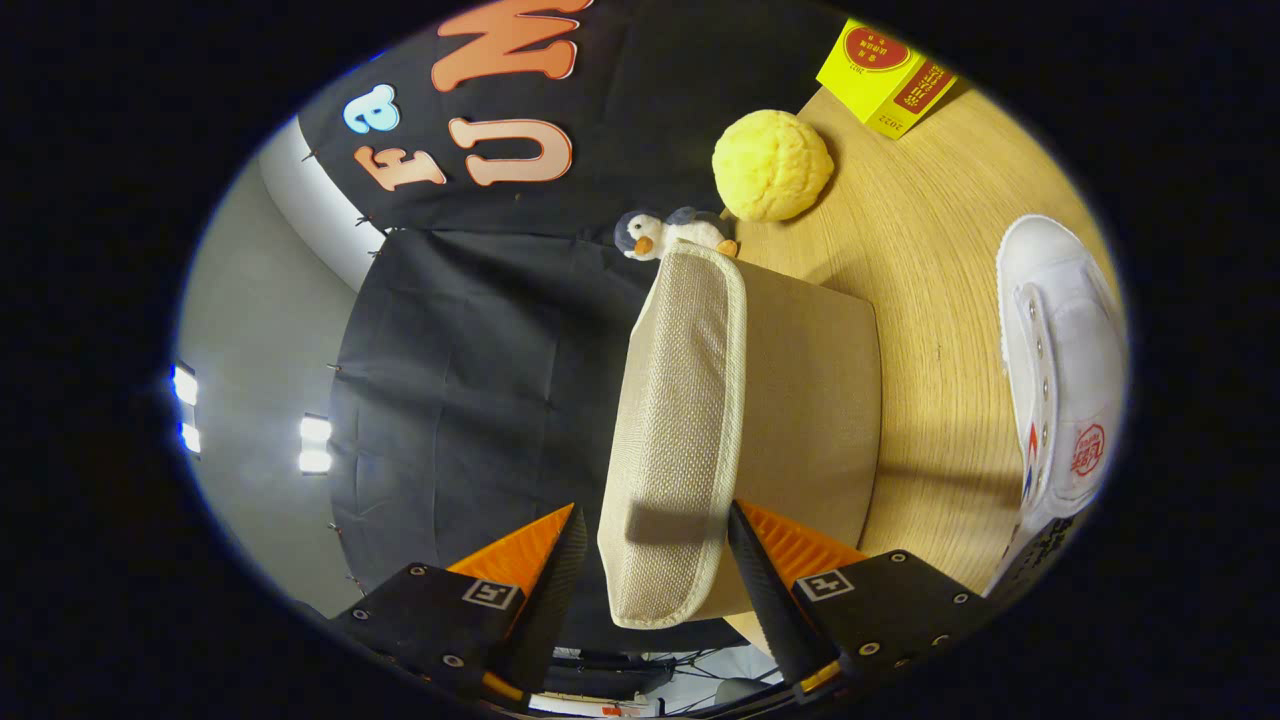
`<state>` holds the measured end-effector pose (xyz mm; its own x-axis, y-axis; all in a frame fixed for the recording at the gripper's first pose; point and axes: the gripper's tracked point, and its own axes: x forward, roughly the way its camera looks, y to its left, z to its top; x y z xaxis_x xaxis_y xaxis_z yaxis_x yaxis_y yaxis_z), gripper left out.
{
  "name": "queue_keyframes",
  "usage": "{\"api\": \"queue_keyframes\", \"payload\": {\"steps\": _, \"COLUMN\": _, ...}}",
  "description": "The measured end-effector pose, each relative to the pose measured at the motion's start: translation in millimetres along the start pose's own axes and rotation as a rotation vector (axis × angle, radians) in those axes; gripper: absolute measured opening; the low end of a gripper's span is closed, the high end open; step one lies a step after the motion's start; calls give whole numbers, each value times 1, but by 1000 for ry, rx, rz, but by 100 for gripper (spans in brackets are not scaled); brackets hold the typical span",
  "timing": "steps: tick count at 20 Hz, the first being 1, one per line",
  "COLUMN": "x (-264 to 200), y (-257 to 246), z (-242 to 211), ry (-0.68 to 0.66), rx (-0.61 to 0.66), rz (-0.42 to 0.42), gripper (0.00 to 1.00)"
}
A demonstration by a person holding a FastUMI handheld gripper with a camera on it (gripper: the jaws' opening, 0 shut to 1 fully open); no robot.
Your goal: Open the storage box then place both shoes into the box .Put the left shoe in first, then the right shoe, with the right side of both shoes facing outward in a uniform manner.
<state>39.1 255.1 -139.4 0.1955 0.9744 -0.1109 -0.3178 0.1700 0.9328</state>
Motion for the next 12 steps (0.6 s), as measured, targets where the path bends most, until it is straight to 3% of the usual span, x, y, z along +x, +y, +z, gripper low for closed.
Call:
{"api": "queue_keyframes", "payload": {"steps": 3, "x": -6, "y": 15, "z": 4, "ry": -18, "rx": 65, "rz": 85, "gripper": 72}}
{"api": "queue_keyframes", "payload": {"steps": 5, "x": -6, "y": 9, "z": 6, "ry": -39, "rx": 42, "rz": 66, "gripper": 55}}
{"api": "queue_keyframes", "payload": {"steps": 6, "x": -6, "y": 12, "z": 6, "ry": -42, "rx": 47, "rz": 71, "gripper": 38}}
{"api": "queue_keyframes", "payload": {"steps": 8, "x": -7, "y": 22, "z": 8, "ry": -49, "rx": 66, "rz": 104, "gripper": 19}}
{"api": "queue_keyframes", "payload": {"steps": 12, "x": -5, "y": 34, "z": 15, "ry": -103, "rx": 45, "rz": 92, "gripper": 3}}
